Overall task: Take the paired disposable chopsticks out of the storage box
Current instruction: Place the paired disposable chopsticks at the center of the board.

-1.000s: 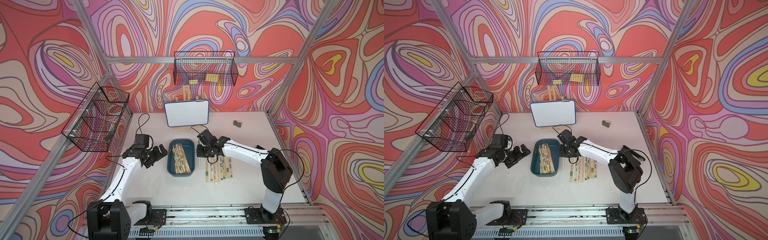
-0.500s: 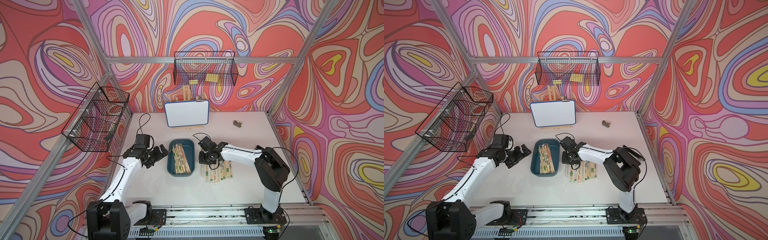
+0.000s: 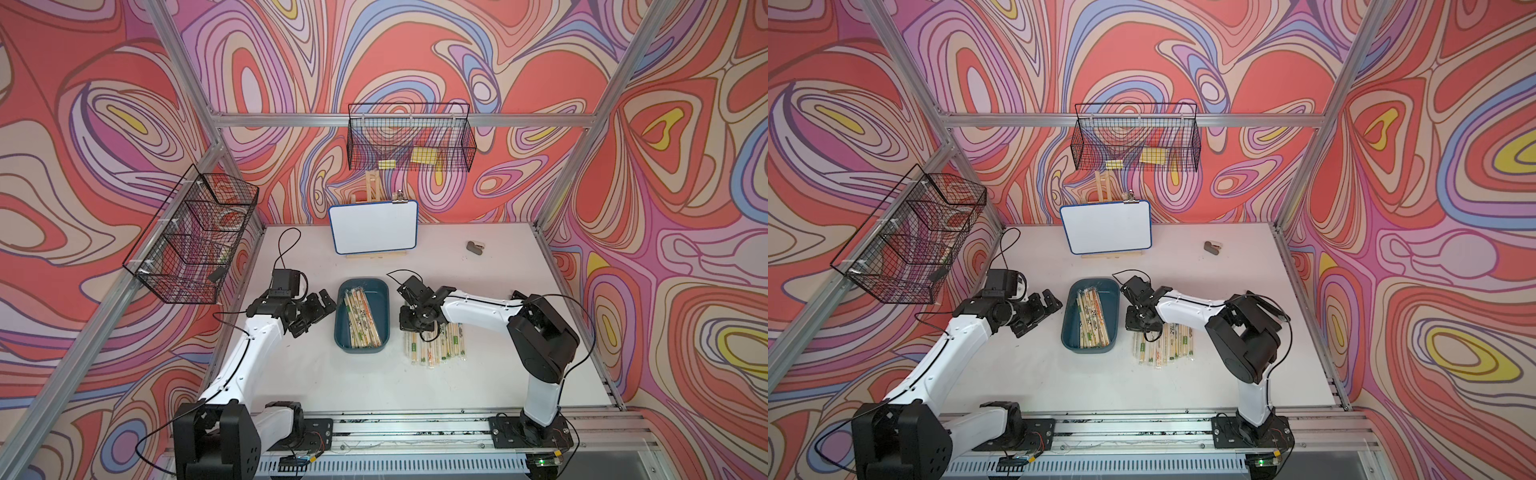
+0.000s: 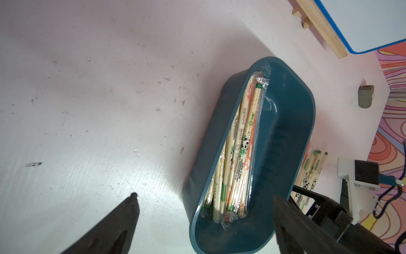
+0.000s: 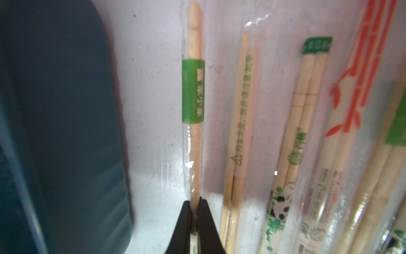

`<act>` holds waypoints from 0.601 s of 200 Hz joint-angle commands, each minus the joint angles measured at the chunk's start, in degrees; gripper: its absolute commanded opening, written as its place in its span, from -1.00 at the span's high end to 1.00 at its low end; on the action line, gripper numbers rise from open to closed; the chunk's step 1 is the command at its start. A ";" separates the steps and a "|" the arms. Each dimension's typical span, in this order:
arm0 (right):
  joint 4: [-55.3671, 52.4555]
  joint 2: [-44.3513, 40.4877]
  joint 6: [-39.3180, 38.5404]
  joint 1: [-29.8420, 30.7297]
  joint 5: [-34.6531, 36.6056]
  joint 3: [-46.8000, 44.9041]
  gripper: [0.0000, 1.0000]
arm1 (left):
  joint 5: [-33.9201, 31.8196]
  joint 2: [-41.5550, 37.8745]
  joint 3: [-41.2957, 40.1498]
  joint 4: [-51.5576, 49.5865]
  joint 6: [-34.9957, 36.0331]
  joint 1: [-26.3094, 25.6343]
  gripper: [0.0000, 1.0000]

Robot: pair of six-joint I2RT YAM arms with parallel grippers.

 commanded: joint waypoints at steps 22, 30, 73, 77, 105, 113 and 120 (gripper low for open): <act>-0.91 1.18 0.50 0.14 0.53 -0.23 0.93 | -0.73 -1.04 -0.70 -0.06 -0.27 -0.43 -1.00; -1.17 1.21 0.37 0.17 0.69 0.03 0.86 | -0.87 -1.08 -0.75 0.03 -0.25 -0.43 -0.99; -2.32 0.78 0.19 0.16 1.38 1.01 0.60 | -0.85 -1.02 -0.49 -0.15 -0.10 -0.43 -0.99; -2.40 0.67 0.14 0.18 1.44 1.18 0.57 | -0.92 -1.06 -0.58 -0.15 -0.13 -0.43 -0.99; -2.81 -0.10 -0.01 0.17 1.66 1.82 0.52 | -0.82 -0.93 -0.43 -0.19 0.00 -0.43 -0.99; -3.04 -0.45 -0.16 0.13 1.63 2.25 0.52 | -0.82 -1.08 -0.48 -0.25 -0.06 -0.43 -0.99; -3.32 -0.67 -0.32 0.20 1.68 2.60 0.51 | -0.97 -1.21 -0.55 -0.22 -0.02 -0.43 -1.00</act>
